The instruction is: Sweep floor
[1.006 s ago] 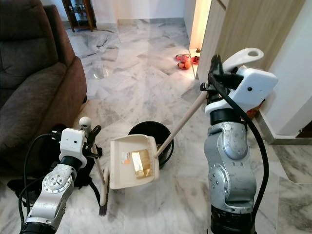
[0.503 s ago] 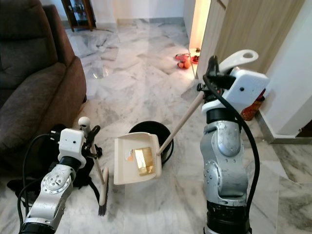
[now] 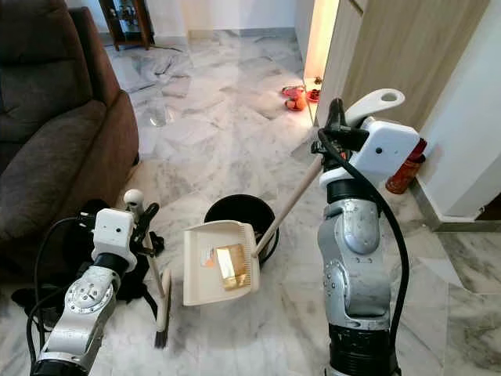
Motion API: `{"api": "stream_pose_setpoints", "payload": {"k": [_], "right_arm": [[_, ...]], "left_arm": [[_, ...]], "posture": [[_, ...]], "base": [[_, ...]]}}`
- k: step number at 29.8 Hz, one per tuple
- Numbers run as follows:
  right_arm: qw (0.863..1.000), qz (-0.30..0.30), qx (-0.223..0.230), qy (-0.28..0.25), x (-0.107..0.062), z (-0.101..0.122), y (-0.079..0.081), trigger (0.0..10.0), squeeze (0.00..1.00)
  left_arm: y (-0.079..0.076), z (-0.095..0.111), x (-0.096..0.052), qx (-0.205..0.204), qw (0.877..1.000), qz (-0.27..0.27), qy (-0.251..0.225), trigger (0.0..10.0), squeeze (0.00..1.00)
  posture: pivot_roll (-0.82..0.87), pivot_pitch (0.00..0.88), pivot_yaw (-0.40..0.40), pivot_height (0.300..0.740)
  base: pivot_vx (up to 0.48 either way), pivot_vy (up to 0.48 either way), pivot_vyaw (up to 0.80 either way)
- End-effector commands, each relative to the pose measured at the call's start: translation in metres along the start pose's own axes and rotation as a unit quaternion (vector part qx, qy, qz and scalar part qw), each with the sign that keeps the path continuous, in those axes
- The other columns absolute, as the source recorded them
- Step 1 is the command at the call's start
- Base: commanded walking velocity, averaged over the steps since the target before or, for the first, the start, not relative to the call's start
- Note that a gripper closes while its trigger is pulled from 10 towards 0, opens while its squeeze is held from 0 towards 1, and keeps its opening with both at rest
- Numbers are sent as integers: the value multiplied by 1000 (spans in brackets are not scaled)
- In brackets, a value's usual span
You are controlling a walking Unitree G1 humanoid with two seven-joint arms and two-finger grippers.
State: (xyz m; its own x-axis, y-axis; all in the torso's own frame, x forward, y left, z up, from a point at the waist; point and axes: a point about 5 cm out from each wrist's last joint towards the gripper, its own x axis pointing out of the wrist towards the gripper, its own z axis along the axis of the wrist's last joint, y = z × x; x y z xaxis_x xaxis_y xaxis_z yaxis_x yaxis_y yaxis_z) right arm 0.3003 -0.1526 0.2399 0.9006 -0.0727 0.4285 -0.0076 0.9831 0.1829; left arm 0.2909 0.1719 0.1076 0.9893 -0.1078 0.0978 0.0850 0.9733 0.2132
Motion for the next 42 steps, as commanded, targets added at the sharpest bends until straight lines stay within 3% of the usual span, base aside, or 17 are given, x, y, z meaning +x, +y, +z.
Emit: {"api": "stream_pose_setpoints", "payload": {"k": [1,42], "right_arm": [[999,8,10,-33,2,11,4,10000,0],[998,17,26,-61,4,18,8,10000,0]], "left_arm": [[7,10,0,16,999,10,-30,10000,0],[7,15,1,16,999,17,-45,10000,0]], "posture": [[137,70,34,740],[147,61,22,740]], "base": [[292,0,0],[340,0,-58]]}}
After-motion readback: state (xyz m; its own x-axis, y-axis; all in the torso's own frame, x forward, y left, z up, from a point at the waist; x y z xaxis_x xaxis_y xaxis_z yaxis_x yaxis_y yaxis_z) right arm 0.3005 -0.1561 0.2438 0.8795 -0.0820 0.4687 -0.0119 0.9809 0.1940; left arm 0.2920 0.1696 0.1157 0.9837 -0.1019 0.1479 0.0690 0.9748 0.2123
